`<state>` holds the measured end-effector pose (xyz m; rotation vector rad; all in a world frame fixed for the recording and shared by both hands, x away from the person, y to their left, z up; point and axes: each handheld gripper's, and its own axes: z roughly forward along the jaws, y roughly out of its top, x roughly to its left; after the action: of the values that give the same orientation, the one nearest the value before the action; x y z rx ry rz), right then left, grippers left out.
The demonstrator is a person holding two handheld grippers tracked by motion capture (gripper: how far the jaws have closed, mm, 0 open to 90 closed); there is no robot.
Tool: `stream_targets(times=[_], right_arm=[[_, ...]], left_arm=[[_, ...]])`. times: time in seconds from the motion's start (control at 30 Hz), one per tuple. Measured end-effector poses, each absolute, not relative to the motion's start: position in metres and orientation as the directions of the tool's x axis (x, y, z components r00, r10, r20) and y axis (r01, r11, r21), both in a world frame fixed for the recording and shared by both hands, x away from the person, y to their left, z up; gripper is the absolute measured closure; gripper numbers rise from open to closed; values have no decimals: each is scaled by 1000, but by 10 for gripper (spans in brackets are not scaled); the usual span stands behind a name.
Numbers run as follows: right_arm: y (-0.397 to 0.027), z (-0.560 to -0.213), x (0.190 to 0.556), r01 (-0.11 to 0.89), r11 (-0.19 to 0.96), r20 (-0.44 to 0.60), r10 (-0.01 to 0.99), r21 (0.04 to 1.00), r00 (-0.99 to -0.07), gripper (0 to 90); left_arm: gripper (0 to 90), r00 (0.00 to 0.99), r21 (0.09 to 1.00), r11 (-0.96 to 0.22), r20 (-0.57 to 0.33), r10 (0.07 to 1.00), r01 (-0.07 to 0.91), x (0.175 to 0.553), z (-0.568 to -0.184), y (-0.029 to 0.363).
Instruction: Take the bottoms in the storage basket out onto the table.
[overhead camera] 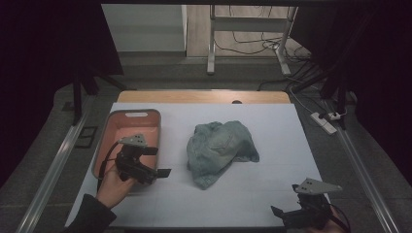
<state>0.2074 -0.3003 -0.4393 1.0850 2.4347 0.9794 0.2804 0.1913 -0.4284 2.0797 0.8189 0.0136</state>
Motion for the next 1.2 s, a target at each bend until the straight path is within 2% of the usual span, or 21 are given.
stream_targets(times=[1.2], right_arm=[[-300, -439, 207, 535, 489, -6, 742, 689, -671, 7]], left_arm=[[0, 738, 739, -349, -286, 612, 576, 251, -437, 224]])
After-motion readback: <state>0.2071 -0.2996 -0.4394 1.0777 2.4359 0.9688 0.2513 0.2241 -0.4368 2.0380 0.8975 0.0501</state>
